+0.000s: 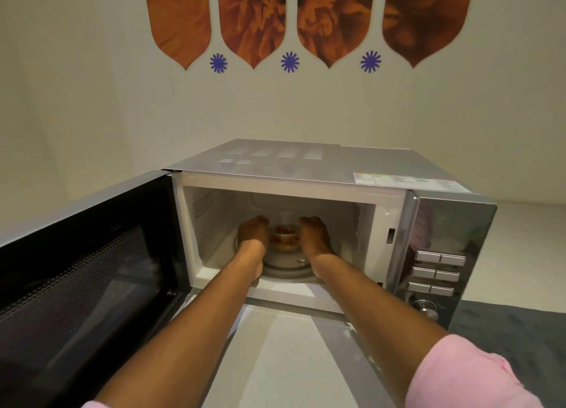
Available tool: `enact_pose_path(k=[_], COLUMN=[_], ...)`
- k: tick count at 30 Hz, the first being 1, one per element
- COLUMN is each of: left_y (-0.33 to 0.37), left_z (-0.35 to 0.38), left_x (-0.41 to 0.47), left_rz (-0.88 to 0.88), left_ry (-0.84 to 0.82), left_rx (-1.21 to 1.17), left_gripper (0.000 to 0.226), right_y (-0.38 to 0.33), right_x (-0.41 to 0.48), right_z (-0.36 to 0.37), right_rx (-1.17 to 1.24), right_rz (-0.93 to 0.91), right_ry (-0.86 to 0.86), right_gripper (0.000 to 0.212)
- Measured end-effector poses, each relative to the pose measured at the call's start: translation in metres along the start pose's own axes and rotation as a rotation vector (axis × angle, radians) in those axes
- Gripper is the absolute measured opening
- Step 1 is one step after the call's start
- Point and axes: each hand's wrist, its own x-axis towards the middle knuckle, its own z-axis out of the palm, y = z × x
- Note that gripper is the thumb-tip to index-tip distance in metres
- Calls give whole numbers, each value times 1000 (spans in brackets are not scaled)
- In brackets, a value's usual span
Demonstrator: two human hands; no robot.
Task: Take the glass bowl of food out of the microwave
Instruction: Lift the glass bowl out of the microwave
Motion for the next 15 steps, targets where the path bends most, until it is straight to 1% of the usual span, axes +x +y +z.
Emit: enact_pose_path(k=[4, 7, 10, 12, 15], left_y=[-11, -28, -25, -15, -1], left_z=[0, -1, -7, -11, -19], left_x=[13, 39, 26, 2, -40], left_rz=[-25, -31, -35, -14, 14], left_ry=[-8, -31, -46, -49, -51], left_rx=[-39, -84, -118, -138, -127], left_gripper=[21, 37, 48, 42, 29], right_y=[0, -6, -14, -17, -16], right_x=[0, -9, -19, -31, -55], right_z=[0, -5, -13, -19, -25], right_rx=[27, 65, 125, 164, 207], right_rz=[2, 25, 91, 156, 186], right_ry=[7, 23, 30, 41, 30], right_gripper=[38, 28, 28, 37, 35])
